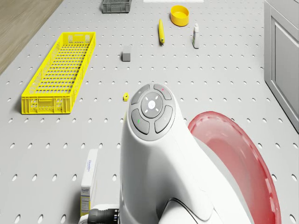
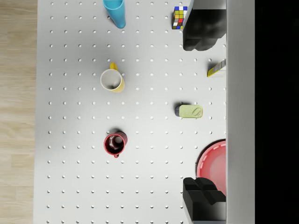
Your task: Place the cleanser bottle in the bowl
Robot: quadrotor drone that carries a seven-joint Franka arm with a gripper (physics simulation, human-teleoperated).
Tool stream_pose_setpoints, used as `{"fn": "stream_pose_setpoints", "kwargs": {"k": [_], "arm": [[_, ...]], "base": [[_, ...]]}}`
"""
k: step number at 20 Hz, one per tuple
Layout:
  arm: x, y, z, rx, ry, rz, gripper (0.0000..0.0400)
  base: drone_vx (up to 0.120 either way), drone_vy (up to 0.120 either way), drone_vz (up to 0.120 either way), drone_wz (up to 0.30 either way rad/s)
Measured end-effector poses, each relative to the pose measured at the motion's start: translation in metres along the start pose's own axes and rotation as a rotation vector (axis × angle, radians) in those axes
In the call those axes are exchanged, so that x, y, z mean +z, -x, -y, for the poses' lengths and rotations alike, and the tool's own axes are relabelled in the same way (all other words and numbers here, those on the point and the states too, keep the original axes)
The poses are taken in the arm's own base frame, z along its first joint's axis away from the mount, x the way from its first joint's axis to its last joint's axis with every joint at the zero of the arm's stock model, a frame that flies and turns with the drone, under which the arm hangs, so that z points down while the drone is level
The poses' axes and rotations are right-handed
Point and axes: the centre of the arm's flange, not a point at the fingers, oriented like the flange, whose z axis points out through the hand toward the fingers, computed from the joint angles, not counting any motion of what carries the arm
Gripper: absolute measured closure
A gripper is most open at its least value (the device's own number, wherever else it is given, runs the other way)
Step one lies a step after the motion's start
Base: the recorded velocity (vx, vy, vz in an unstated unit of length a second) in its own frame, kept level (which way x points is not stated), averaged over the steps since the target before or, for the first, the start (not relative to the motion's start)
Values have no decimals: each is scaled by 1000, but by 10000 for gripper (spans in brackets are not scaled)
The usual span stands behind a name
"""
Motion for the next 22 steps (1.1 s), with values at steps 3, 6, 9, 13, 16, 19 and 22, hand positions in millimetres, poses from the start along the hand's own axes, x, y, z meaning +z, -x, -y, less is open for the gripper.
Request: {"fn": "stream_pose_setpoints", "kwargs": {"k": [3, 6, 9, 13, 16, 19, 22], "arm": [[0, 0, 0, 0, 4, -4, 0], [0, 1, 1, 0, 6, -6, 0], [0, 1, 1, 0, 7, -8, 0], [0, 1, 1, 0, 8, -9, 0], [0, 1, 1, 0, 8, -9, 0], [0, 1, 1, 0, 8, -9, 0], [0, 1, 1, 0, 8, -9, 0]], "base": [[120, -120, 0, 0], [120, -120, 0, 0], [120, -120, 0, 0], [120, -120, 0, 0], [120, -13, 0, 0], [120, 0, 0, 0], [120, 0, 0, 0]]}}
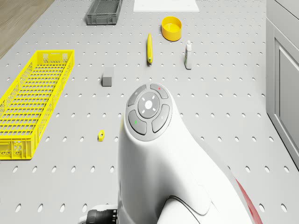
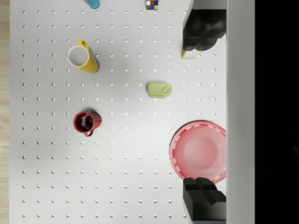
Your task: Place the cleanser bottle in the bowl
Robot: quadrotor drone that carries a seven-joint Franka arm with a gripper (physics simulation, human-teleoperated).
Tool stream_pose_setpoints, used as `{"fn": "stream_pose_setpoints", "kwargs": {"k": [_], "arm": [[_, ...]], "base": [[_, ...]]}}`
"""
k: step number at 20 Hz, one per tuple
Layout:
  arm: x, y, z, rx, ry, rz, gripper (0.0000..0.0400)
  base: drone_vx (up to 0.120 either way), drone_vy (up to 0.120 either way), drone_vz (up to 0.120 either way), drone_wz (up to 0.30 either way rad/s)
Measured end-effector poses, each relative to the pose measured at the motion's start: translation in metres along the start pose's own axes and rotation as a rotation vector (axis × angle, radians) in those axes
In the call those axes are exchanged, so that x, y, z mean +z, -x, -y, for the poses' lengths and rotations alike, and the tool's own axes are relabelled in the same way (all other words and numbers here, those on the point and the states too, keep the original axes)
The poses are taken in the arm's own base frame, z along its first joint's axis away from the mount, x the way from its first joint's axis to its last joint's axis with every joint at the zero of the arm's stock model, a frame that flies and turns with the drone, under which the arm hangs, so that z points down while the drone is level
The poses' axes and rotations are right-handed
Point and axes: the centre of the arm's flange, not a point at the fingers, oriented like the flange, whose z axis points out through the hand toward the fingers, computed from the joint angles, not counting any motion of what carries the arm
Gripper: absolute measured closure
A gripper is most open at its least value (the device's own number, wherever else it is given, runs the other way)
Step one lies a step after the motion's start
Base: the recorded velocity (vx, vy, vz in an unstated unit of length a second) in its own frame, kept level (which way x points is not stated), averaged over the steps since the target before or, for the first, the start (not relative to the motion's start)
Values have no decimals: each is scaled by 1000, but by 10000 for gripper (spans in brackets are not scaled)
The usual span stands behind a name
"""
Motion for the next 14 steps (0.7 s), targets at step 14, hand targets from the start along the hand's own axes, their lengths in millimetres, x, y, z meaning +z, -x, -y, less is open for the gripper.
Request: {"fn": "stream_pose_setpoints", "kwargs": {"k": [14], "arm": [[0, 0, 0, 0, 0, 0, 0]], "base": [[120, -26, 0, 0]]}}
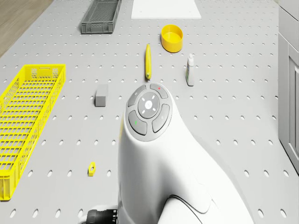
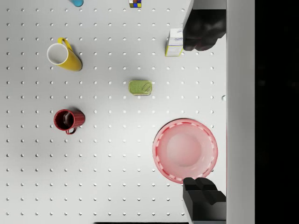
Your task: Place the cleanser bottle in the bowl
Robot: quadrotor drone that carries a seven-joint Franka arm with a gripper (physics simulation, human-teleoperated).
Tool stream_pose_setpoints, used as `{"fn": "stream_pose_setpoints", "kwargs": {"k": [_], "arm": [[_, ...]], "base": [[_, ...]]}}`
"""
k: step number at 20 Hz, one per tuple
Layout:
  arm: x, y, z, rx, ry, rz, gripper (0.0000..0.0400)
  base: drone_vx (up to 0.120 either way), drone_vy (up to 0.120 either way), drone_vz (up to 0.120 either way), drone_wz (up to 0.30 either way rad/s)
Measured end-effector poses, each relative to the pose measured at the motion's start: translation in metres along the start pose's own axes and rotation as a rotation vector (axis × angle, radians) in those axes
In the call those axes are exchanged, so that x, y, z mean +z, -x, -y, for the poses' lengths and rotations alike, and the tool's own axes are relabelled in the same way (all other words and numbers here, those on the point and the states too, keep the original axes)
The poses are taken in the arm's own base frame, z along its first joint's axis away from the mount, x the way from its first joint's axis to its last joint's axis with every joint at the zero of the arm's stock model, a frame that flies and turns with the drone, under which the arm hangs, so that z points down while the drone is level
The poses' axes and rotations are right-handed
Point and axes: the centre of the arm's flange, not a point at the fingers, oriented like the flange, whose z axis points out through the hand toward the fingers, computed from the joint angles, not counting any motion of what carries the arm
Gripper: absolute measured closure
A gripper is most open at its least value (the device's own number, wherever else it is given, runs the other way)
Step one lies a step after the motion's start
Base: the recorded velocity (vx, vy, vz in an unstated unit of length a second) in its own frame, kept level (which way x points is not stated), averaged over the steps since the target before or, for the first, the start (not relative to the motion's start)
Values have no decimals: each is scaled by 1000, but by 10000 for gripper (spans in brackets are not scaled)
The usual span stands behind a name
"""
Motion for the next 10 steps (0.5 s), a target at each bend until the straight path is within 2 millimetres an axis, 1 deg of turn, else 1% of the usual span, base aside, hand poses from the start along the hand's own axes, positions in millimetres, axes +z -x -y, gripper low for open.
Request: {"fn": "stream_pose_setpoints", "kwargs": {"k": [1, 2, 4, 5, 10], "arm": [[0, 0, 0, 0, 0, 0, 0], [0, 0, 0, 0, 0, 0, 0], [0, 0, 0, 0, 0, 0, 0], [0, 0, 0, 0, 0, 0, 0], [0, 0, 0, 0, 0, 0, 0]], "base": [[120, -120, 0, 0], [120, -40, 0, 0], [120, 0, 0, 0], [120, 0, -40, 0], [120, 0, -120, 0]]}}
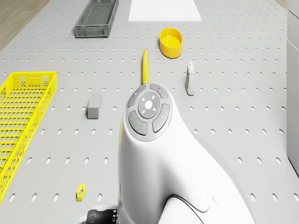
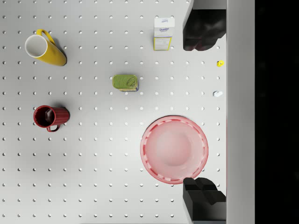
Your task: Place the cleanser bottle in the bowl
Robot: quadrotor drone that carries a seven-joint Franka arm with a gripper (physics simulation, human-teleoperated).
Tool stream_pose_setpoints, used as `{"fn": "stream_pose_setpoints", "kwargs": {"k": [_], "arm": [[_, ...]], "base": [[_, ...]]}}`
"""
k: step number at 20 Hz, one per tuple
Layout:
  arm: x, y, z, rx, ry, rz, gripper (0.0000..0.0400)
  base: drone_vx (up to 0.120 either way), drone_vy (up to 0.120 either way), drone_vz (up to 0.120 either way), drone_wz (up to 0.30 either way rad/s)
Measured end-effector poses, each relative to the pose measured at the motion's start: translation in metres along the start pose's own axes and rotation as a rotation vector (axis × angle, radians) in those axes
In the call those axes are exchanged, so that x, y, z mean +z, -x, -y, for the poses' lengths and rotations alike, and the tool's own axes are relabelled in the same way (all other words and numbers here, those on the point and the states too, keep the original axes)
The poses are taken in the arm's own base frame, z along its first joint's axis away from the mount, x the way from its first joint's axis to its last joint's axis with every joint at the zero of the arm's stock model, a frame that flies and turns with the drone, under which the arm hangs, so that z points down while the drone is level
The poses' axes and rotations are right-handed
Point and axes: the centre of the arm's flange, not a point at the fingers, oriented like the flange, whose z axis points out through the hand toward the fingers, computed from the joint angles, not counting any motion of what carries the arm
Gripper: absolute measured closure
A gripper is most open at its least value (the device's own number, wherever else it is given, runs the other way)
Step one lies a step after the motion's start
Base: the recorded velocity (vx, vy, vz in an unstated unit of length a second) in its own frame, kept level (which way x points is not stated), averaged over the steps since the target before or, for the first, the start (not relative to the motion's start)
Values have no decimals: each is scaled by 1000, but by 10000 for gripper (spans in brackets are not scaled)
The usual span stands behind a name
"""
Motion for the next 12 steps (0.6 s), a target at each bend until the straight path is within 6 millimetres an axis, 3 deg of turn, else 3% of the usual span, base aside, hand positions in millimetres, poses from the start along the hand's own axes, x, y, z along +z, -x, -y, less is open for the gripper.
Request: {"fn": "stream_pose_setpoints", "kwargs": {"k": [12], "arm": [[0, 0, 0, 0, 0, 0, 0]], "base": [[120, 0, -120, 0]]}}
